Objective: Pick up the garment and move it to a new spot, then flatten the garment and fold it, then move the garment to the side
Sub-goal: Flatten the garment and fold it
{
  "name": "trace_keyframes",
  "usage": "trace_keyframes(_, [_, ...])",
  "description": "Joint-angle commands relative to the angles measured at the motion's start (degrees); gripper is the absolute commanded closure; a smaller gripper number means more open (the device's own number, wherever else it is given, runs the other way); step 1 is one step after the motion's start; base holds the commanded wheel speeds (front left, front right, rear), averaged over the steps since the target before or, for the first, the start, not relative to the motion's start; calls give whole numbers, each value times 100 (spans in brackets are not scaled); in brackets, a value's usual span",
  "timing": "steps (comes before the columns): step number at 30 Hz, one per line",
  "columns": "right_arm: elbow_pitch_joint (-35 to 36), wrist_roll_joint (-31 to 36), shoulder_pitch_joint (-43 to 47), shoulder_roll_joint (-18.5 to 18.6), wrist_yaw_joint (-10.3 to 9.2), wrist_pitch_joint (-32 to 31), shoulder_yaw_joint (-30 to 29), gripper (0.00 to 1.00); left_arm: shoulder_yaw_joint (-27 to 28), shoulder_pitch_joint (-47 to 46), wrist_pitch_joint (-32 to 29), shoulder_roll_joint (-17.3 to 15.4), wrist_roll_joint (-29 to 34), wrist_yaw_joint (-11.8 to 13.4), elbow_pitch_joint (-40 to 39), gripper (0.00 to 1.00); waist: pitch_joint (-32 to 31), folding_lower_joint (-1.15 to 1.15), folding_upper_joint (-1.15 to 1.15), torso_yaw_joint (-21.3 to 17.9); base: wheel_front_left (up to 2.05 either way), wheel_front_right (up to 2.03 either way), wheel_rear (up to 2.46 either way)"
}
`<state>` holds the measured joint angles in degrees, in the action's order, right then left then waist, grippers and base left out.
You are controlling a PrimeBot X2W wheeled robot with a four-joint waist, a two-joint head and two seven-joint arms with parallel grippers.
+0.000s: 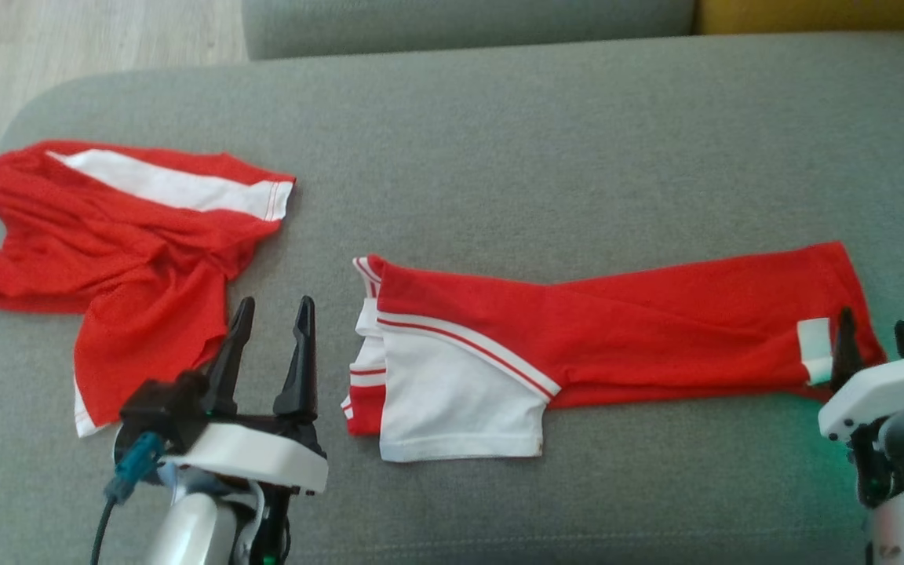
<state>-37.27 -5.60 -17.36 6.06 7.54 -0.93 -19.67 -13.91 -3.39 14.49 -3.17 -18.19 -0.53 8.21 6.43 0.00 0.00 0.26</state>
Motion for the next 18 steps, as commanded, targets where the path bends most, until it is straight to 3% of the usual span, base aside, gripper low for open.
trace_keyframes(1, [67, 114, -261, 21, -5, -75, 38, 0, 240, -305, 51, 21, 67, -27, -141, 0, 123, 0, 0, 60, 0, 0, 0])
trace_keyframes(9, [-313, 547, -675, 16, -5, -453, -421, 0, 288, -504, 51, 27, 90, -57, -120, 0, 462, 0, 0, 111, 0, 0, 0])
trace_keyframes(16, [-586, 385, -837, -73, -5, -888, -443, 0, 337, -592, 51, 28, 90, -45, -107, 0, 570, 0, 0, 54, 0, 0, 0])
trace_keyframes(17, [-593, 349, -845, -70, -5, -913, -421, 64, 348, -605, 51, 28, 90, -43, -102, 0, 573, 0, 0, 43, 0, 0, 0])
trace_keyframes(18, [-594, 306, -850, -66, -5, -927, -399, 100, 360, -617, 51, 28, 91, -42, -98, 0, 574, 0, 0, 31, 0, 0, 0])
